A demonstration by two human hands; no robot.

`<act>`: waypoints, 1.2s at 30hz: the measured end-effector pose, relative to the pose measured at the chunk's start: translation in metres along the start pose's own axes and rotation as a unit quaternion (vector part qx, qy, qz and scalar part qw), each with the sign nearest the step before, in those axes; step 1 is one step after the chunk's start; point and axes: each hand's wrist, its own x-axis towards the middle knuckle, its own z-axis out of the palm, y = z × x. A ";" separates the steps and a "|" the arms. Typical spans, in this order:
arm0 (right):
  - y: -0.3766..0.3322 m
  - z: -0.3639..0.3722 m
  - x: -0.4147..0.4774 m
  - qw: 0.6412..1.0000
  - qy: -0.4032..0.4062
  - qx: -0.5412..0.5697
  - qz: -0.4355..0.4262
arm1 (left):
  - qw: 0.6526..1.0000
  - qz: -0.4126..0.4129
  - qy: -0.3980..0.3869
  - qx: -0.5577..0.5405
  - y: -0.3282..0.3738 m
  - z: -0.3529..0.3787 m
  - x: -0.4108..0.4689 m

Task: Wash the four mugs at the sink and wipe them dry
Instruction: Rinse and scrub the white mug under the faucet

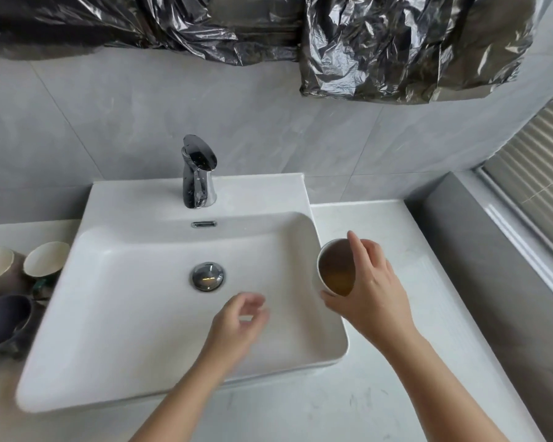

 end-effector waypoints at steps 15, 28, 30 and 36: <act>-0.101 0.055 0.006 0.905 -0.191 0.341 -0.167 | 0.939 -0.093 -0.166 -0.287 0.008 -0.117 0.008; -0.125 0.118 0.017 0.746 -0.275 0.563 0.223 | 0.921 -0.265 -0.258 -0.122 -0.014 -0.135 0.013; -0.125 0.122 0.017 0.684 -0.310 0.573 0.329 | 0.917 -0.287 -0.262 -0.084 -0.016 -0.134 0.014; -0.120 0.131 0.013 0.550 -0.370 0.603 0.445 | 0.884 -0.376 -0.269 -0.066 -0.019 -0.134 0.020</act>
